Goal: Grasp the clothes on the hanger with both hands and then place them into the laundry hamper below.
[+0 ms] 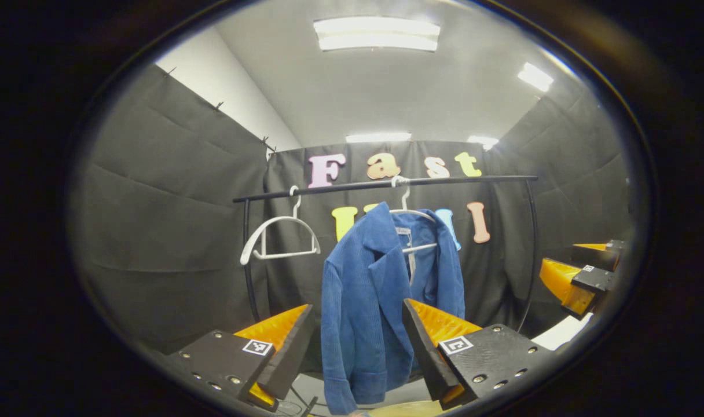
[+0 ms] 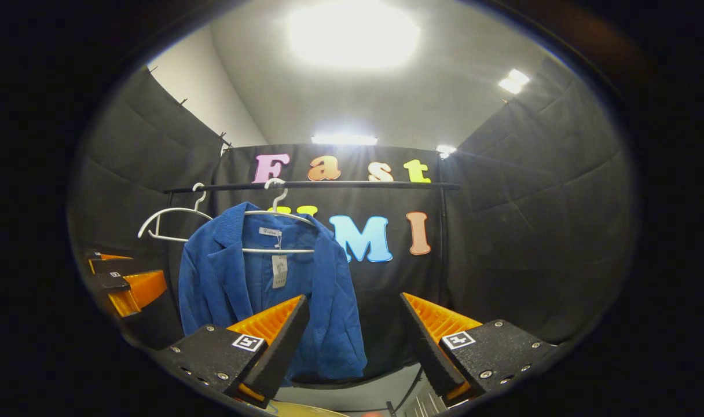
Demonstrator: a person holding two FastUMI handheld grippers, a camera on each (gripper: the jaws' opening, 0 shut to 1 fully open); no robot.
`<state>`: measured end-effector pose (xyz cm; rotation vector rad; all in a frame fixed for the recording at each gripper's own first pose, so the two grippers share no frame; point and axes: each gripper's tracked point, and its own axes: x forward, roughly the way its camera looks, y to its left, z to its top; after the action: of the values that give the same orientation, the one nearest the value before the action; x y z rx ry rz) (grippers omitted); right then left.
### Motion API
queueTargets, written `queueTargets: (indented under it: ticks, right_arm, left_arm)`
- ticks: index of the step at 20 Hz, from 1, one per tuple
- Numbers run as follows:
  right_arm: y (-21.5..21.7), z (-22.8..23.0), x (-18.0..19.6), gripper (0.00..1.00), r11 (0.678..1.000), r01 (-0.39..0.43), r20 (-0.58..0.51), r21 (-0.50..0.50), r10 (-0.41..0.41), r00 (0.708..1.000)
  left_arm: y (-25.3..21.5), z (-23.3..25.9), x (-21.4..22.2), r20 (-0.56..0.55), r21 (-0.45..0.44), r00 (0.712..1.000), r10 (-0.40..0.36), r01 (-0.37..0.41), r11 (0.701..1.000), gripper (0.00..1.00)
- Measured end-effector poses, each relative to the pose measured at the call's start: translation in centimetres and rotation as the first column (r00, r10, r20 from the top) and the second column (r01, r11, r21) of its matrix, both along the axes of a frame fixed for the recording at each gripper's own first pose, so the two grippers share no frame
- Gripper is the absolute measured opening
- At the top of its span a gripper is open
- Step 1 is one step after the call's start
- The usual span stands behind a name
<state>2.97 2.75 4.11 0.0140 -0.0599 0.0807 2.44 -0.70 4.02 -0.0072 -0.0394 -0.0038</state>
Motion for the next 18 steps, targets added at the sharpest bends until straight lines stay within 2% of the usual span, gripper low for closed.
queueTargets:
  ticks: [4,9,18]
  right_arm:
    - [0.8,1.1,3.3,0.94,0.999,-0.041,0.024,-0.003,0.041,0.999]
    - [1.7,1.9,8.6,0.95,0.993,-0.103,0.034,0.054,0.101,0.994]
    - [3.6,1.0,16.8,0.95,0.968,-0.222,0.017,0.115,0.221,0.975]
  left_arm:
    - [-1.3,0.5,2.1,-0.001,-0.019,1.0,0.001,-0.001,1.0,0.93]
    - [-3.2,0.8,5.4,-0.006,-0.047,1.0,0.03,-0.031,0.998,0.93]
    - [-6.1,0.9,11.4,0.001,-0.018,0.995,0.098,-0.098,0.995,0.93]
